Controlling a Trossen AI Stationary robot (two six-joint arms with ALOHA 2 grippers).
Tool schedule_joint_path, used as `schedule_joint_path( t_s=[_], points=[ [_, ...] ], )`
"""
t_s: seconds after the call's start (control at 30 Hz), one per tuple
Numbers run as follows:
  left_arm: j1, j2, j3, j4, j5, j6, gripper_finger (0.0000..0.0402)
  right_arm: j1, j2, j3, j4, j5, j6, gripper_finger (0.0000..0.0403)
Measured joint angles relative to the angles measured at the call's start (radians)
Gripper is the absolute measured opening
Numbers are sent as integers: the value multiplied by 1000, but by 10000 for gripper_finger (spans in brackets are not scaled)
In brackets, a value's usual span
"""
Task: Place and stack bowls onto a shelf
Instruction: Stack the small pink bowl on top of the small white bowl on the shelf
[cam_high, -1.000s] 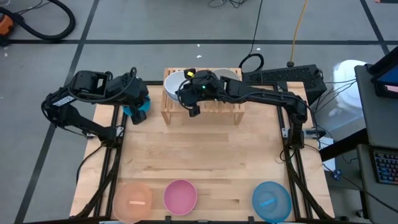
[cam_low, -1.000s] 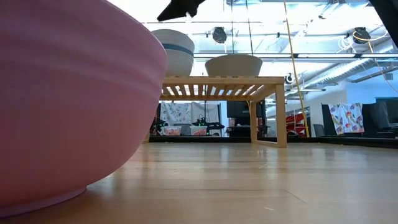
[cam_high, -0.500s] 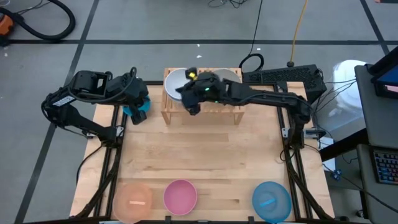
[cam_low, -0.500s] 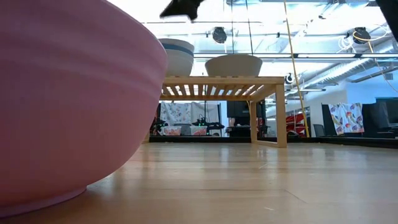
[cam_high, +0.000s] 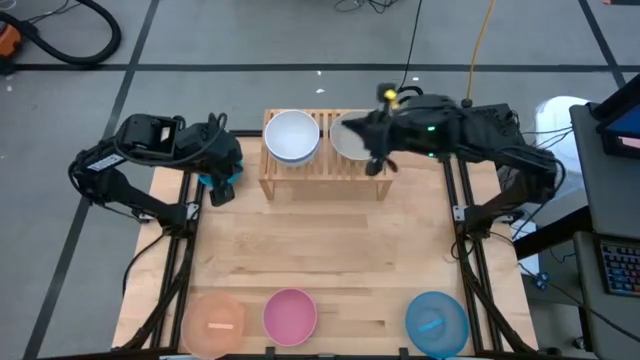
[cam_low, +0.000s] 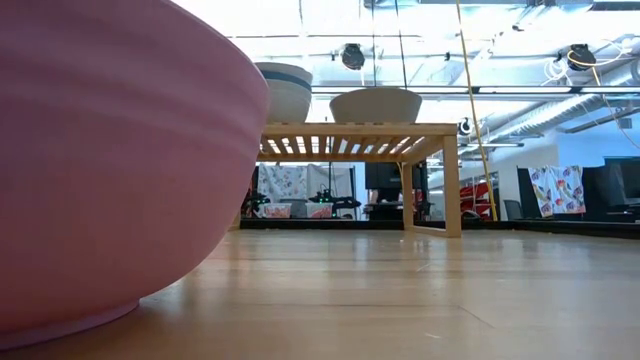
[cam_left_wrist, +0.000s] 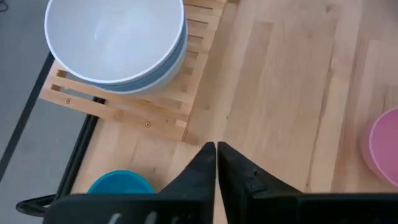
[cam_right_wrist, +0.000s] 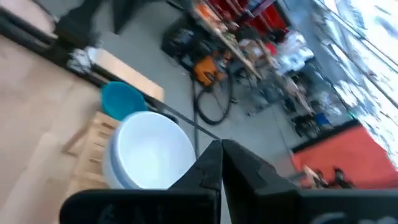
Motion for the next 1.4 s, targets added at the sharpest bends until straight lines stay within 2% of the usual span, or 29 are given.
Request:
schedule_joint_path(
  t_s=[0.1,0.23,0.5,0.93,1.07,1.2,1.4],
  points=[
    [0,-2,0,-2,1,-8,43,21,-47,0,-12,47,22,0],
    [0,-1,0,0,7,-67,69,39,-89,0,-33,50,40,0],
    [-30,26,1,1,177,-238,94,49,-133,-1,-51,86,41,0],
    [-276,140,2,0,211,-313,94,94,-195,-1,-118,101,94,0],
    [-359,184,-7,4,208,-318,94,105,-197,-1,-127,154,93,0],
    [-440,229,-49,18,177,-257,94,107,-200,-1,-128,175,93,0],
    [-542,278,-168,130,173,-256,94,107,-200,-1,-141,177,154,0]
  ],
)
